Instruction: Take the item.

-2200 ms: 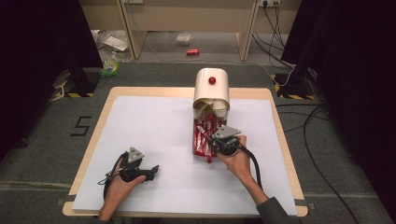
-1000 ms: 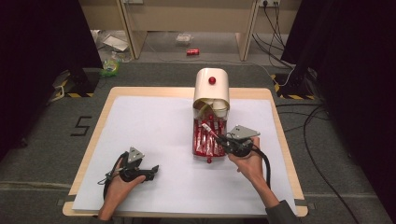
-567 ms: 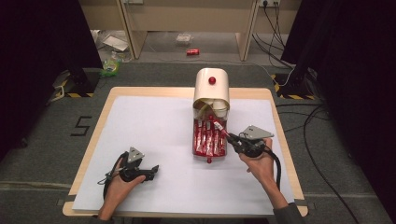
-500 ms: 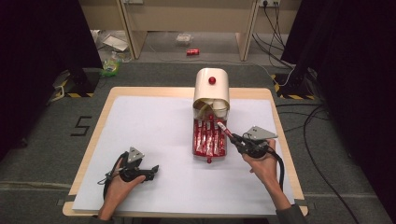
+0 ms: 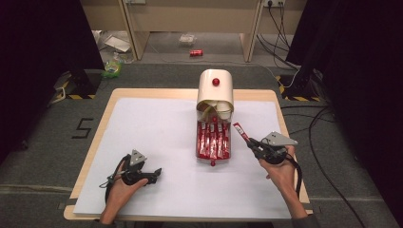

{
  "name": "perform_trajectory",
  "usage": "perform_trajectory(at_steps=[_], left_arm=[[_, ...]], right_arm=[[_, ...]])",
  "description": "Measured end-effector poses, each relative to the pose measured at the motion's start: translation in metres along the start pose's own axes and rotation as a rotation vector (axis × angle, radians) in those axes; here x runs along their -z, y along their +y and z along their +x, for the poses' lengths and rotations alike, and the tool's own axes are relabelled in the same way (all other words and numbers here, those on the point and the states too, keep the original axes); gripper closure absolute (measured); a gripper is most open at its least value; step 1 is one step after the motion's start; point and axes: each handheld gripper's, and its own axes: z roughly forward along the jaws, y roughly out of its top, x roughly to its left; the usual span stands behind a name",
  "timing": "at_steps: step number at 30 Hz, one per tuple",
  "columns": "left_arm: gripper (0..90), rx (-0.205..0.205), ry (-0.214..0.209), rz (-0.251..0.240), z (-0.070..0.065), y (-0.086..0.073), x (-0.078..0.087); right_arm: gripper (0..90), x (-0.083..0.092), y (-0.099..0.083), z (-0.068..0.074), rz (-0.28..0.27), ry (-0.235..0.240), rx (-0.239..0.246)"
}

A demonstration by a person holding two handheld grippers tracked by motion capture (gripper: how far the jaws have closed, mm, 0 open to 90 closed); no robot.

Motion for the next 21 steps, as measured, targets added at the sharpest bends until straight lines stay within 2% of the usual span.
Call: perform_trajectory(at_steps=[9, 21], left_arm=[[13.1, -0.001, 0.000, 0.000, 0.000, 0.000, 0.000], [13.1, 0.000, 0.000, 0.000, 0.000, 0.000, 0.000]], right_arm=[[82.9, 0.007, -0.010, -0.010, 0.002, -0.029, -0.019], [82.9, 0.010, -0.026, -0.021, 0.033, -0.058, -0.043]])
